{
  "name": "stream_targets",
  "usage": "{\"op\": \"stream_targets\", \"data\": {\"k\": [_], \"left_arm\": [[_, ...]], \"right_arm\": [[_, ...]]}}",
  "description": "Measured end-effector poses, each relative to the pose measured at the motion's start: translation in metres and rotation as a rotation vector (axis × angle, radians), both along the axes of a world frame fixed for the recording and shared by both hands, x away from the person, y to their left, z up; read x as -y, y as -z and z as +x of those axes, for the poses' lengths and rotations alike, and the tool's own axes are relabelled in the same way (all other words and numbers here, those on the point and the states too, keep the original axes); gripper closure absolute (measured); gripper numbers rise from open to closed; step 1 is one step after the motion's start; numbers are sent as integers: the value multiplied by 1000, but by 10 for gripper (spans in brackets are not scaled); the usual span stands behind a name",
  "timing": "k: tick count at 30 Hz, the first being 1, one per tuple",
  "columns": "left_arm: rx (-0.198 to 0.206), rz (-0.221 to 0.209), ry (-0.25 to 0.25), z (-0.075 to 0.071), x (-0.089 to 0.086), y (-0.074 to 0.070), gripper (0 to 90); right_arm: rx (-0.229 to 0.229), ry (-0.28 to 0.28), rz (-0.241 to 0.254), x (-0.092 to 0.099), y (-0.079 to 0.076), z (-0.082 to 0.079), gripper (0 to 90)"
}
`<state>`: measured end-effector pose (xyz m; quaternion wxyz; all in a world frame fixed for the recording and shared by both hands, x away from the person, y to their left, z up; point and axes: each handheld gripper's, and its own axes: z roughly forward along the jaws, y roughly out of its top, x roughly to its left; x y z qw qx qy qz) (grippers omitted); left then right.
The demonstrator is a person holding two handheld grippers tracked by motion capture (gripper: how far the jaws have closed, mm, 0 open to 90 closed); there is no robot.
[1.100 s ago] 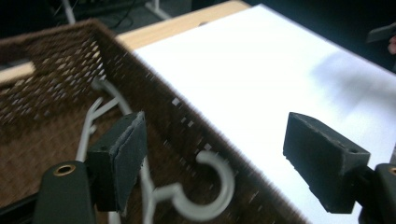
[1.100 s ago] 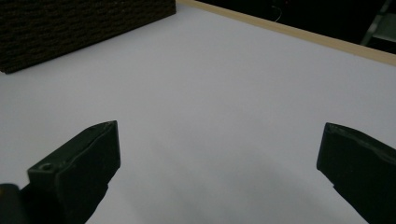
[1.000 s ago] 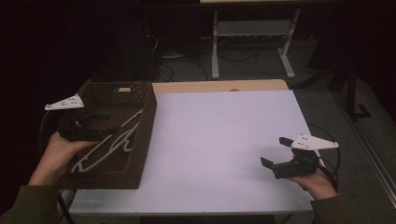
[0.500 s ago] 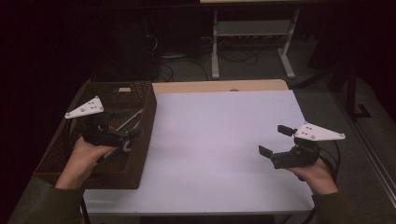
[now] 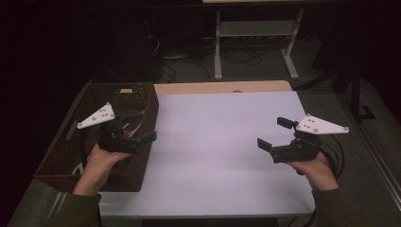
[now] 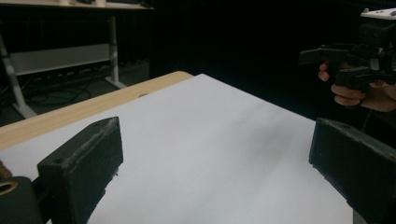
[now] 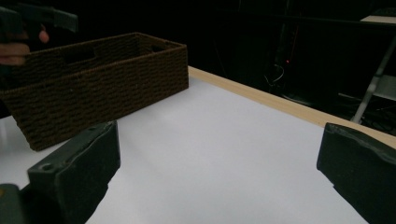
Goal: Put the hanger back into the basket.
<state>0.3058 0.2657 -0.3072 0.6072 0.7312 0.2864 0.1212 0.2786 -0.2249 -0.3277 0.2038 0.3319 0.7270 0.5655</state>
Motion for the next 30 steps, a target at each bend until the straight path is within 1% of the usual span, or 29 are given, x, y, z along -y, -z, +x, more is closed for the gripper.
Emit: {"op": "stream_targets", "data": {"k": [1,2,5,7,9,15,17,20,22,25,30], "left_arm": [[2,-3,-1,0,0,1,28],[4,-17,-1,-1,2,3,27],[12,-27,-3,-1,4,7,27],[25,-26,-8,-1,5,10,28],[44,-37,-18,-2,6,12,27],[64,-32,-28,-3,7,17,27],[59,-39,-32,-3,7,19,28],[57,-33,-34,-3,7,21,27],[59,-40,-32,-3,7,22,27],[64,-37,-30,-3,6,22,28],[61,-41,-28,-4,6,23,28]], "right_arm": [[4,-2,2,-1,-1,1,0],[7,-4,12,-2,-4,2,0],[11,-6,18,-4,-6,3,0],[16,-10,24,-5,-8,3,0],[25,-14,29,-6,-10,5,0],[20,-15,33,-7,-9,4,0],[25,-15,33,-7,-9,5,0],[24,-15,34,-7,-9,5,0],[25,-15,34,-7,-9,5,0],[25,-14,37,-6,-9,5,0],[24,-14,36,-6,-8,5,0]]}}
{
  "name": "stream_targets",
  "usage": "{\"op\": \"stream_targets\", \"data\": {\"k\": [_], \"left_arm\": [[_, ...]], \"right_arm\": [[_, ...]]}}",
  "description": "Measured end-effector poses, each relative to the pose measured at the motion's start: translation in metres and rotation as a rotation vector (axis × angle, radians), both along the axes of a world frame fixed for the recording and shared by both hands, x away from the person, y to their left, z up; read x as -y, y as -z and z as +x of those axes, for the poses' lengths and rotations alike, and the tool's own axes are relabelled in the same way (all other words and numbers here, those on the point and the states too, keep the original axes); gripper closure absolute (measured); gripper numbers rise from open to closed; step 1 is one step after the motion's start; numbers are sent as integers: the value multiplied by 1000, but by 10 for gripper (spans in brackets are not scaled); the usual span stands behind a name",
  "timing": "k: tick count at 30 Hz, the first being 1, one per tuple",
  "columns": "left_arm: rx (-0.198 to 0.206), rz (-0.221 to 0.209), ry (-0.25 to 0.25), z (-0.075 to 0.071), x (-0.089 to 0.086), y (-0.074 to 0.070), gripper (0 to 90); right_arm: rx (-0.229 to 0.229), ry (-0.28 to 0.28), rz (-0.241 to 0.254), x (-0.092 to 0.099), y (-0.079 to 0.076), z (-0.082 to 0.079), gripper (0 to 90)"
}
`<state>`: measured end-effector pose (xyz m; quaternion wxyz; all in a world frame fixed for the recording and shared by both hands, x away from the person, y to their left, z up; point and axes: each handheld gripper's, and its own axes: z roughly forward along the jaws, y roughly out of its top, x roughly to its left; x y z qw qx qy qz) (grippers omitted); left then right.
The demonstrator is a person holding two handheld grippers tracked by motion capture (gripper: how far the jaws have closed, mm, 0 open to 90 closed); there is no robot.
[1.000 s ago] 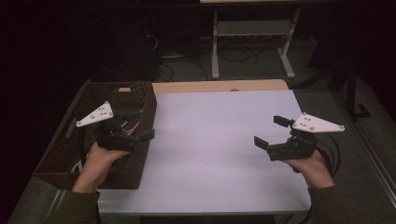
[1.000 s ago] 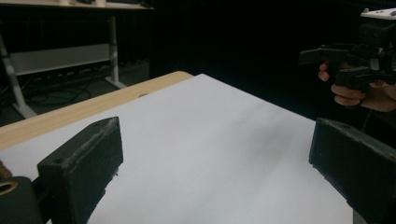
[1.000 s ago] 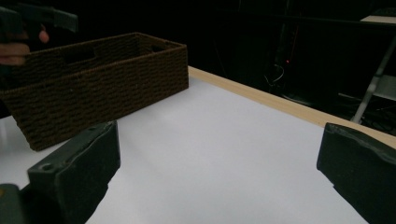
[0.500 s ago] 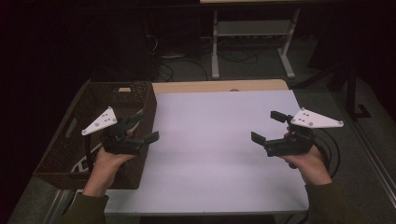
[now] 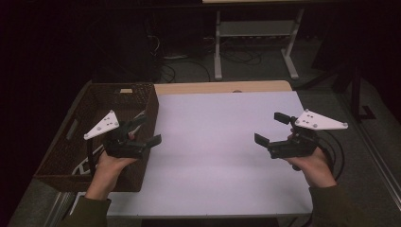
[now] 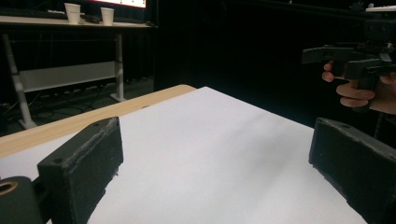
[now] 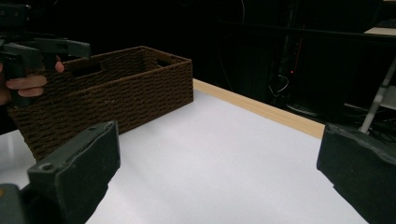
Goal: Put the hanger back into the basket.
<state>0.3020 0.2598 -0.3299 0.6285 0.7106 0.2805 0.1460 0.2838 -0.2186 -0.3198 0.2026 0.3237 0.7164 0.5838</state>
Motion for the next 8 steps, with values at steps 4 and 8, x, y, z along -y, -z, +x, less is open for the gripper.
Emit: {"op": "stream_targets", "data": {"k": [4,8], "left_arm": [[0,1,1,0,0,0,28],[4,2,3,0,0,0,28]], "right_arm": [[-6,-1,-1,0,1,0,0],[-7,-3,-2,0,2,0,0]]}}
